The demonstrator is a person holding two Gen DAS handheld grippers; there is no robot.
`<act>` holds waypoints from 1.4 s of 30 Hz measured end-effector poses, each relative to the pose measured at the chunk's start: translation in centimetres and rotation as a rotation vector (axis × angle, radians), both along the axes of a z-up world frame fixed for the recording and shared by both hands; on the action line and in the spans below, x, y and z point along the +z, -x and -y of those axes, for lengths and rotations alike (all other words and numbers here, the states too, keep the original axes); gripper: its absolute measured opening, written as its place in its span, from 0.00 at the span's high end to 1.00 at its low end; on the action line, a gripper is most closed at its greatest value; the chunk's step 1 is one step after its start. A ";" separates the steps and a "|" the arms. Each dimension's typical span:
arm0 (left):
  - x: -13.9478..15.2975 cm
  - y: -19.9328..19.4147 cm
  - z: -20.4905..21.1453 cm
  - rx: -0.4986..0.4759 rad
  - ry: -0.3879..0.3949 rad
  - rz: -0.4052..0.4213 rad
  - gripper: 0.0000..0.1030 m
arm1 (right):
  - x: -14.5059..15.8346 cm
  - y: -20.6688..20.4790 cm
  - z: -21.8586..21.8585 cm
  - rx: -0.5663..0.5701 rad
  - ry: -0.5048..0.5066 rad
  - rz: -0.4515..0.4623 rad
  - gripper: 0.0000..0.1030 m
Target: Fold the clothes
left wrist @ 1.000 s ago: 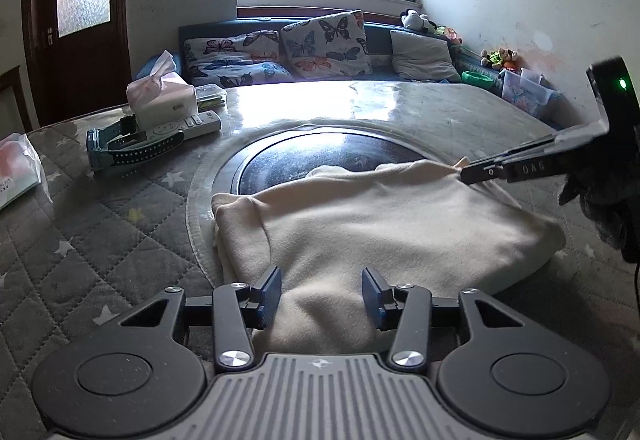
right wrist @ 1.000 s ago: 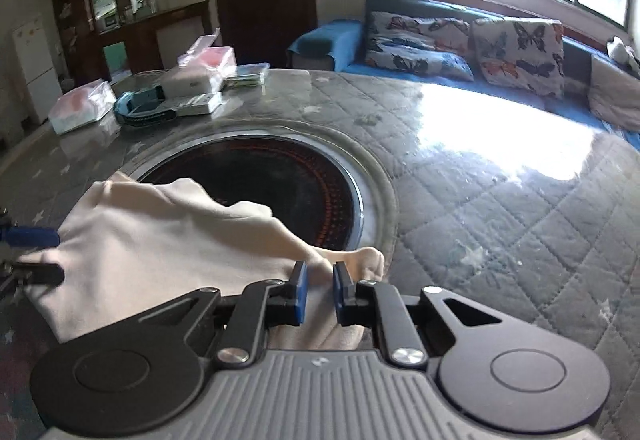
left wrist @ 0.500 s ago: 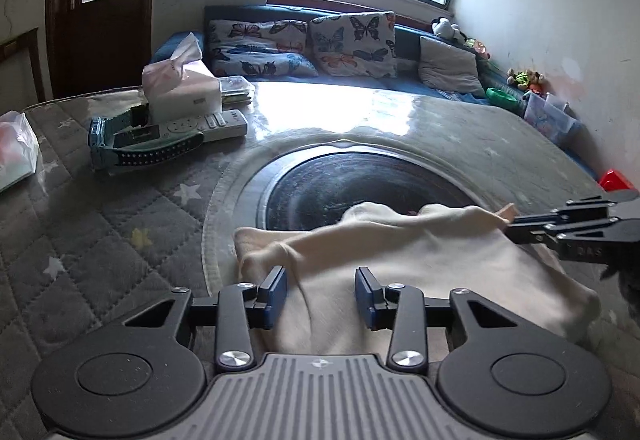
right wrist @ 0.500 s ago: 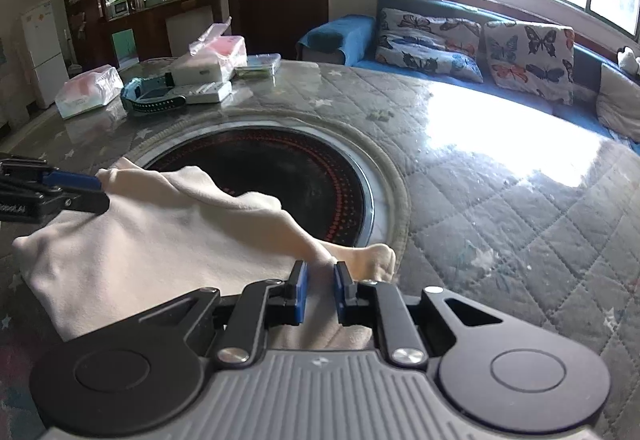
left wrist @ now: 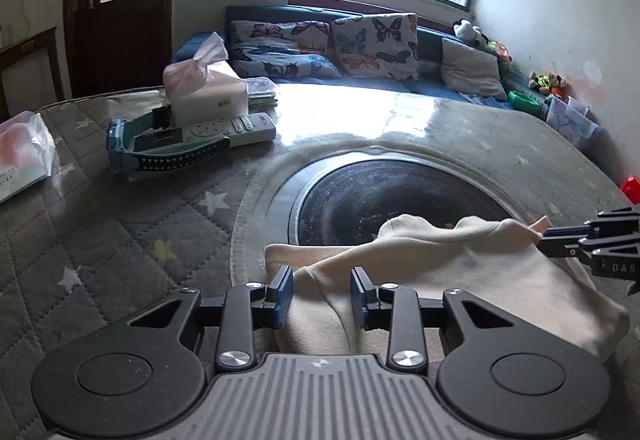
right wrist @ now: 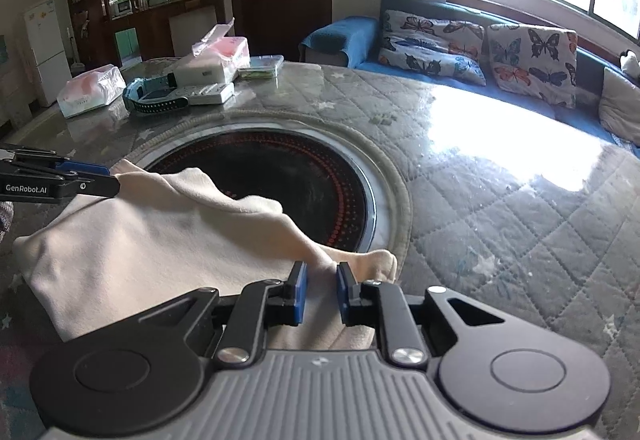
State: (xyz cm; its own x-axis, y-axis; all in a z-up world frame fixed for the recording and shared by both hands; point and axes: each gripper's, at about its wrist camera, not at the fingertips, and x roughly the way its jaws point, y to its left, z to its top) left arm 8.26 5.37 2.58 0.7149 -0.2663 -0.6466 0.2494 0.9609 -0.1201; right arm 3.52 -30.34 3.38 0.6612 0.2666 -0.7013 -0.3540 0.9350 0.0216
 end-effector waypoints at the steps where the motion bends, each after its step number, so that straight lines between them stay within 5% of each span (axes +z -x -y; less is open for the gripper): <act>1: 0.1 0.2 -0.1 0.009 -0.004 0.003 0.66 | 0.3 0.2 -0.1 0.006 0.000 0.004 0.84; 13: 0.7 3.1 -3.3 0.116 0.003 -0.033 0.45 | 2.8 6.1 -7.5 0.280 0.011 0.039 0.65; 22: 1.7 4.9 -6.1 0.202 0.072 -0.047 0.31 | 2.1 10.4 -16.9 0.552 0.148 0.126 0.58; 31: 1.6 5.2 -7.9 0.250 0.227 -0.120 0.23 | -0.2 10.7 -22.3 0.581 0.285 0.187 0.56; 34: 1.4 5.2 -7.7 0.248 0.271 -0.145 0.23 | -0.7 10.8 -22.7 0.578 0.296 0.199 0.58; 38: 0.9 4.9 -7.7 0.275 0.362 -0.198 0.23 | -0.1 10.1 -21.8 0.536 0.251 0.184 0.81; 42: 0.5 4.3 -7.6 0.316 0.458 -0.253 0.23 | 1.1 9.2 -20.3 0.503 0.162 0.155 0.86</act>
